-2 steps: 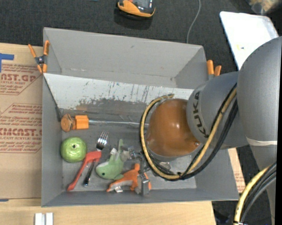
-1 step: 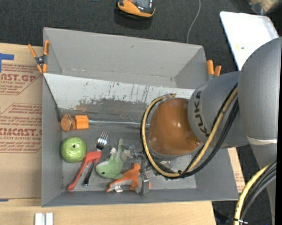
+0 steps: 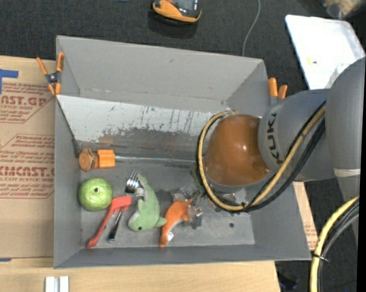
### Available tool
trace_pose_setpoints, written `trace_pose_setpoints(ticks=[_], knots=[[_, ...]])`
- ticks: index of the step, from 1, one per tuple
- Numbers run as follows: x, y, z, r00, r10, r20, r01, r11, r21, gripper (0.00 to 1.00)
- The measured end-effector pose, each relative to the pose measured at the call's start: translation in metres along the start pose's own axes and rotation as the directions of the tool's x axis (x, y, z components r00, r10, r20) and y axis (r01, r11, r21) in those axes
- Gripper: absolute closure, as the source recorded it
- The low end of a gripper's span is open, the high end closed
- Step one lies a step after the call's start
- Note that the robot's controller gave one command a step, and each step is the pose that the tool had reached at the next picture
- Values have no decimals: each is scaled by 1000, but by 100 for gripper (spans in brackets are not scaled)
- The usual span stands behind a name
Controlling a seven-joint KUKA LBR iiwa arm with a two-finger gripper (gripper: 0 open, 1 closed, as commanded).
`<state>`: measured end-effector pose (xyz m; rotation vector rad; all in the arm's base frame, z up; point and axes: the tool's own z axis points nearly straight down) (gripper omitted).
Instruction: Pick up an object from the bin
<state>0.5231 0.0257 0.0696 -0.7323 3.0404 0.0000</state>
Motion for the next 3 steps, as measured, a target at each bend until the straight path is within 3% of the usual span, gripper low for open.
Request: trace_pose_setpoints(ticks=[1,2,3], knots=[[0,0,0,1000,0,0,0,1000,0,100],[9,3,-77,1000,-3,-5,3,1000,-3,100],[4,-2,-160,1000,16,-7,-16,1000,-4,100]])
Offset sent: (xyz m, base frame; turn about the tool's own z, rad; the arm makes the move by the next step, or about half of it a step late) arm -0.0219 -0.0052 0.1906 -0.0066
